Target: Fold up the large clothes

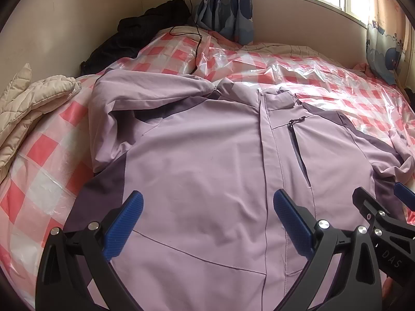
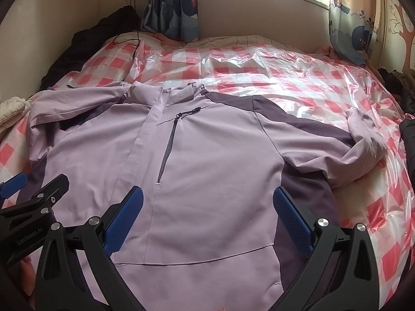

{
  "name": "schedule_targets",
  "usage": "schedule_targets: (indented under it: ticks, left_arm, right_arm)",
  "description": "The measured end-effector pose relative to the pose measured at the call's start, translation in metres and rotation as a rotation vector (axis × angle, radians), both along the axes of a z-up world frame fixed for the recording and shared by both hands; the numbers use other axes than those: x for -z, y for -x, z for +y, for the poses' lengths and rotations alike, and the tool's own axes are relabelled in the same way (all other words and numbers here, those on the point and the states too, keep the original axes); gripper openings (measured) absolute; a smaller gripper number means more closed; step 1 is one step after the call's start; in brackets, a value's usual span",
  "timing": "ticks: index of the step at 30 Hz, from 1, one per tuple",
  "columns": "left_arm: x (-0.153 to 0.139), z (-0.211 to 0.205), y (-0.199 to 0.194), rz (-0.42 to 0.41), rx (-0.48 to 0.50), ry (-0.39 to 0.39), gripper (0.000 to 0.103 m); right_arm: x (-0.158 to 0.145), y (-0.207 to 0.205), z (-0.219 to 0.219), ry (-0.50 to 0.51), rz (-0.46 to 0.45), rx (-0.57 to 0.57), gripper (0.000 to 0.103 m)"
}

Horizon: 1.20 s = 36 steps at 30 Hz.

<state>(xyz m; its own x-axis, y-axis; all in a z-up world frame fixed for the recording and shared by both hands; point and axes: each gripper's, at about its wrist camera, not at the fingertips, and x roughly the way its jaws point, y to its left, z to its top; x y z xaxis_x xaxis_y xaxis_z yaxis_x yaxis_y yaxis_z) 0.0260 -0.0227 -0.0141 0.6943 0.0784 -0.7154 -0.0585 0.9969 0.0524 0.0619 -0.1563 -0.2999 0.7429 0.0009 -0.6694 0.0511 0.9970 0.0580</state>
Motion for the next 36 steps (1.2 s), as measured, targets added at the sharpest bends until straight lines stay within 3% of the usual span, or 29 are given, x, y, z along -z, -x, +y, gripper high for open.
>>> schedule_targets:
  ticks: [11,17,21,26,31,33,36]
  left_arm:
    - [0.003,-0.003,-0.003,0.006,-0.001,0.015,0.096]
    - [0.004,-0.003,-0.004,0.011,-0.002,0.023,0.096]
    - [0.005,-0.002,-0.005,0.016,-0.008,0.035,0.096]
    - [0.006,0.0,-0.01,0.024,-0.014,0.054,0.096]
    - [0.007,0.005,-0.014,0.033,-0.02,0.075,0.096]
    - [0.007,0.008,-0.015,0.037,-0.024,0.088,0.096]
    - [0.008,0.012,-0.015,0.038,-0.034,0.105,0.096]
  right_arm:
    - [0.002,0.002,0.004,0.01,-0.035,0.011,0.097]
    - [-0.006,0.006,0.001,0.001,-0.136,0.026,0.097]
    - [-0.001,0.001,0.002,-0.014,-0.056,0.026,0.097]
    - [0.0,-0.003,-0.006,-0.063,-0.035,-0.01,0.097]
    - [-0.034,0.002,-0.048,-0.09,-0.118,0.013,0.097]
    - [-0.051,-0.01,-0.083,-0.049,-0.129,0.088,0.097]
    - [-0.07,-0.068,-0.147,0.097,-0.038,0.196,0.097]
